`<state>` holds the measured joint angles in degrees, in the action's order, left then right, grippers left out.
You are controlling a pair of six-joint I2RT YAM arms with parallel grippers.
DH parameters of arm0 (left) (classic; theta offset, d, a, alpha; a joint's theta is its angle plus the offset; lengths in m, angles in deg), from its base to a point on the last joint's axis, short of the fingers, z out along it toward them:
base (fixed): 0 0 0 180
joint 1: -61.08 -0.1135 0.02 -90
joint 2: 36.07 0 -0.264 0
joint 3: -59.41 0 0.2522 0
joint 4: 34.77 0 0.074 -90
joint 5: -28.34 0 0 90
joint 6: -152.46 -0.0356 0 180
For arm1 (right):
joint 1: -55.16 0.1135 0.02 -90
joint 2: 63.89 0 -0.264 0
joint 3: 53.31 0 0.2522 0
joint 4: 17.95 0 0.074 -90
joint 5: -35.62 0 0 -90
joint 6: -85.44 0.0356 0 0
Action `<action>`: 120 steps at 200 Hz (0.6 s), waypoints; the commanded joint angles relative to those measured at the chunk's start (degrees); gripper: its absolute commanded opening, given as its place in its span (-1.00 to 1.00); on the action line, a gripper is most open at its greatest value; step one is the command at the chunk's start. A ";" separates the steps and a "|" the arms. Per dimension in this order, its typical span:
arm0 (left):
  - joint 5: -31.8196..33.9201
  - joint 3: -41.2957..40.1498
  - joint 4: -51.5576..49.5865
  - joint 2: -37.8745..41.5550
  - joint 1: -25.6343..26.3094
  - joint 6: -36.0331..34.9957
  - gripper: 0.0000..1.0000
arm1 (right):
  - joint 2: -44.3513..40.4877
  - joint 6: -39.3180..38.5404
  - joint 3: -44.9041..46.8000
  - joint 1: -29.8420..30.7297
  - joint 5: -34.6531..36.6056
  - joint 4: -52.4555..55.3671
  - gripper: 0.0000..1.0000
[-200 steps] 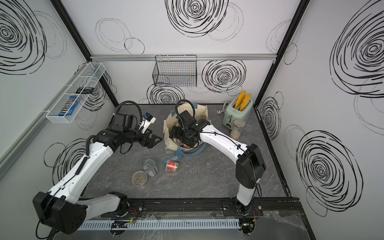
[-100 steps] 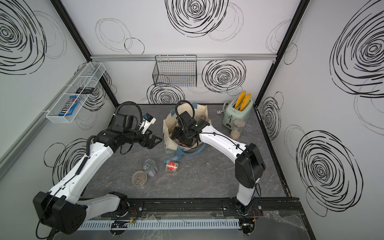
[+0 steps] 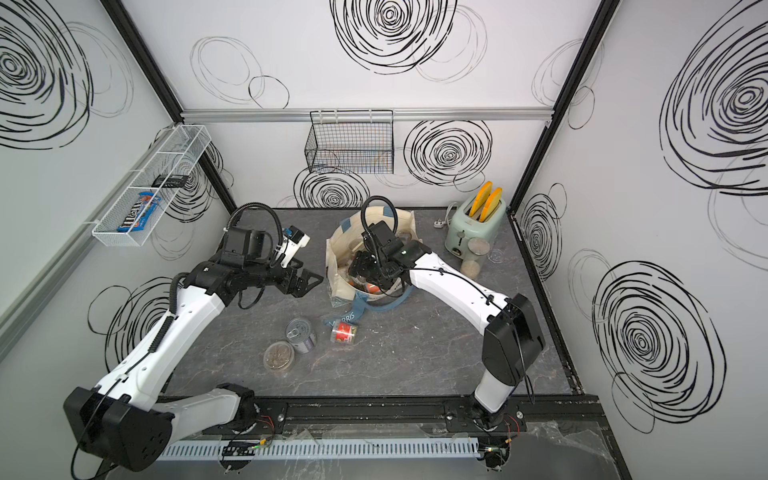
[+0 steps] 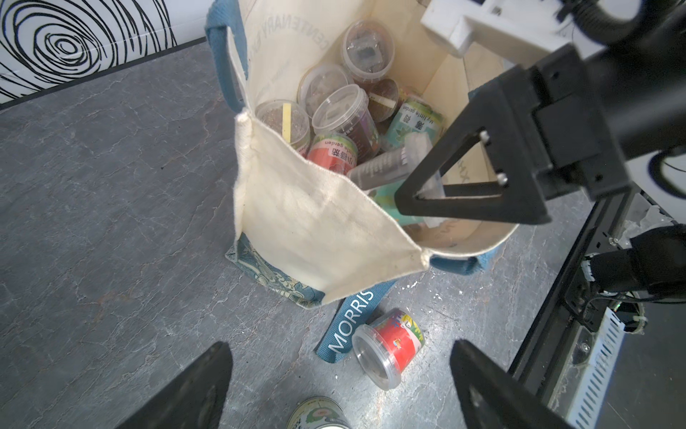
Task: Take out the seed jars from the canvas bag
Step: Pick up the seed jar from the canvas bag.
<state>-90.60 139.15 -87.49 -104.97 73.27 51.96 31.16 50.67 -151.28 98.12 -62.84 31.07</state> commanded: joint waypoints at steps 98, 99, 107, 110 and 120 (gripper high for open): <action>-2.34 -1.41 2.09 1.49 -1.72 0.33 0.92 | -14.93 -12.64 3.56 -5.03 0.01 0.24 0.54; -2.34 -1.39 2.16 1.45 -1.73 0.36 0.92 | -15.04 -12.75 3.54 -5.10 0.02 0.46 0.54; -2.34 -1.40 2.05 1.41 -1.84 0.29 0.92 | -16.24 -13.78 3.69 -5.21 0.29 2.09 0.54; -2.34 -1.38 2.06 1.39 -1.87 0.16 0.92 | -16.75 -14.16 3.85 -5.25 0.30 2.55 0.54; -2.21 -1.22 1.92 1.38 -1.84 -0.12 0.92 | -18.50 -14.60 4.42 -5.25 0.12 4.66 0.54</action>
<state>-91.54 138.16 -87.38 -104.73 71.89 52.35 17.23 39.91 -147.71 93.16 -62.98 30.92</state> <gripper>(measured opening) 0.959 0.772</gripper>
